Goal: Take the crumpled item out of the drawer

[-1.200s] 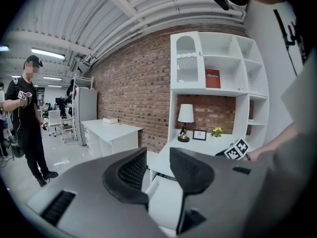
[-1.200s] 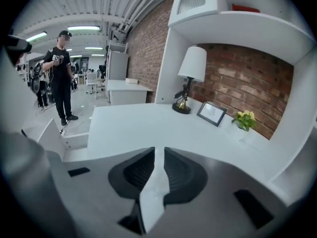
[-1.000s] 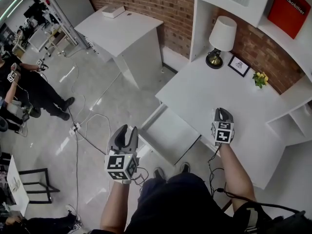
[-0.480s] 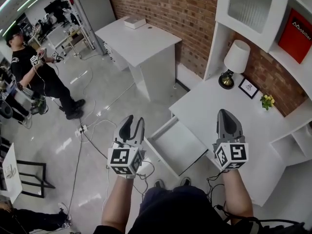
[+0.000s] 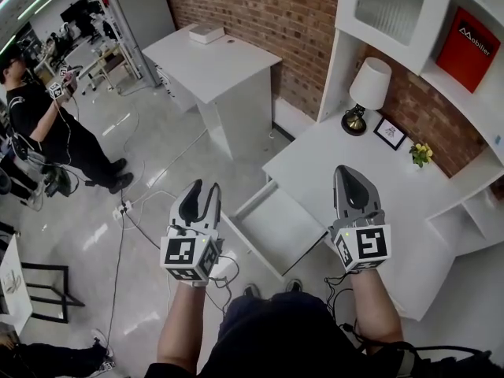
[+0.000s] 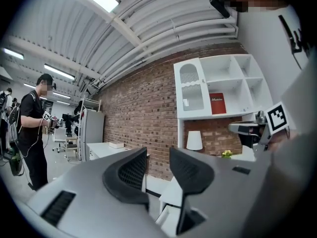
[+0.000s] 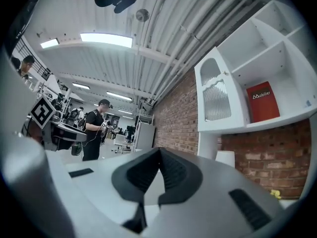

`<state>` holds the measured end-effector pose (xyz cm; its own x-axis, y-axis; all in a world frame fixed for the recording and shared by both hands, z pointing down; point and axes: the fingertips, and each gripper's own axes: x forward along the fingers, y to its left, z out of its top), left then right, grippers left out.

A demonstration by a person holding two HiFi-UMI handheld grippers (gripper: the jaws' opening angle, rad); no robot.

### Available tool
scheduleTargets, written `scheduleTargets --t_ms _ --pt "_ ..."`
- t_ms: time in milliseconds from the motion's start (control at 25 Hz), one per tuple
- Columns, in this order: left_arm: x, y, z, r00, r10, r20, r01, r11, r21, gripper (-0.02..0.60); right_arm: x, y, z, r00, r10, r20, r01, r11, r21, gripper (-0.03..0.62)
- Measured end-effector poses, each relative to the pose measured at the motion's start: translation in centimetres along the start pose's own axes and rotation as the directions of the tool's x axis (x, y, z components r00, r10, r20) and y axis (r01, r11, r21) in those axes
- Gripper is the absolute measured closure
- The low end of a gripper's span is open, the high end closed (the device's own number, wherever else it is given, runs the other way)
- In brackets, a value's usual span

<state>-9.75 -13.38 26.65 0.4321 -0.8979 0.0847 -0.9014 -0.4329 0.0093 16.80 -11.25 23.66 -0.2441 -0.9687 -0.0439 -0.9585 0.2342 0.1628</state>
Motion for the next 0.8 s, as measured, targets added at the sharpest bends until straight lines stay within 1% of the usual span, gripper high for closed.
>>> scheduleTargets --t_ms 120,320,480,640,800 --pt "0.0 -0.6 -0.7 1.000 -0.013 -0.015 0.013 1.000 0.003 0.442 0.1 0.1 -0.1 1.000 0.003 0.008 -0.002 1.000 -0.013 0.594" --pt "0.3 -1.1 -1.2 0.999 -0.027 -0.030 0.027 1.000 -0.005 0.442 0.4 -0.2 -0.6 1.000 -0.007 -0.015 0.007 1.000 -0.002 0.594" --pt "0.4 -0.9 -1.5 0.999 -0.028 -0.037 0.028 1.000 -0.011 0.442 0.6 0.0 -0.8 1.000 -0.003 -0.022 0.003 1.000 -0.007 0.594" --pt "0.5 -0.8 -2.0 0.998 -0.032 -0.047 0.031 0.999 -0.012 0.443 0.8 0.4 -0.9 1.000 -0.004 -0.021 0.003 0.999 -0.038 0.594" --pt "0.5 -0.6 -2.3 0.998 -0.032 -0.051 0.032 0.999 -0.015 0.443 0.9 0.6 -1.0 1.000 -0.001 -0.021 0.000 0.999 -0.034 0.594"
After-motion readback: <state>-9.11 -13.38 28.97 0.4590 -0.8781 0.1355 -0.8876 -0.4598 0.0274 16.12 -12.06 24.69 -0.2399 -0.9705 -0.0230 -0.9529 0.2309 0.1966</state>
